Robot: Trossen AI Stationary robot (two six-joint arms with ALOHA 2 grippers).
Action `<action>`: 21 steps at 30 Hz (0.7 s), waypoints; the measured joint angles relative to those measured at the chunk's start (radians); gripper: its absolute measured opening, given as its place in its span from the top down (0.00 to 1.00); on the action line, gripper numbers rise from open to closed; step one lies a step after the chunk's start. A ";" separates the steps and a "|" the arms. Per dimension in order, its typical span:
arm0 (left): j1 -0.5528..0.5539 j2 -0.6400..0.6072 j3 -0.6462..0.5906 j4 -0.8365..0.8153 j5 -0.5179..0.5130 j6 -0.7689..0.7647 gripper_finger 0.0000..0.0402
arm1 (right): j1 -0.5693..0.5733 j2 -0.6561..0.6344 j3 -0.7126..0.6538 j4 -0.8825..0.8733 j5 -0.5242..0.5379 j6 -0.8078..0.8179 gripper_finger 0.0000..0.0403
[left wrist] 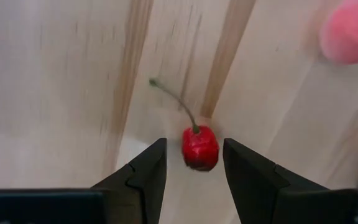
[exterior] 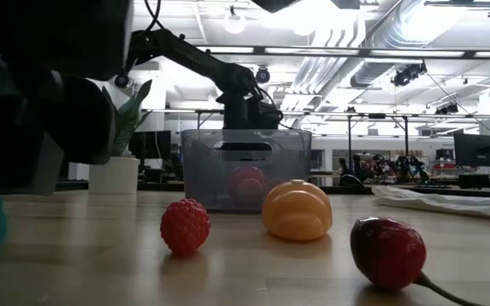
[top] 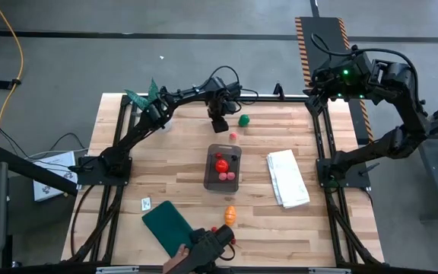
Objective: Pick and placing Produce into tupperware
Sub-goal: Put the red cherry into the transparent black bin
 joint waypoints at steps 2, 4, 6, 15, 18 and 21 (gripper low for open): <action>-0.001 0.000 0.001 0.006 0.002 0.000 0.64 | 0.000 0.000 0.000 0.000 0.000 0.000 0.65; -0.001 0.000 0.001 0.006 0.002 0.000 0.64 | 0.000 0.000 0.000 0.000 0.000 0.000 0.65; -0.001 0.000 0.001 0.006 0.001 0.000 0.65 | 0.000 0.000 0.000 0.000 0.000 0.000 0.65; 0.000 0.000 0.001 0.006 -0.001 -0.004 0.79 | 0.000 0.000 0.000 0.000 0.000 0.000 0.65; 0.000 0.000 0.001 0.006 -0.001 -0.004 0.83 | 0.000 0.000 0.000 0.000 0.000 0.000 0.65; 0.000 0.000 0.001 0.005 0.000 -0.004 0.86 | 0.000 0.000 0.000 0.000 0.000 0.000 0.65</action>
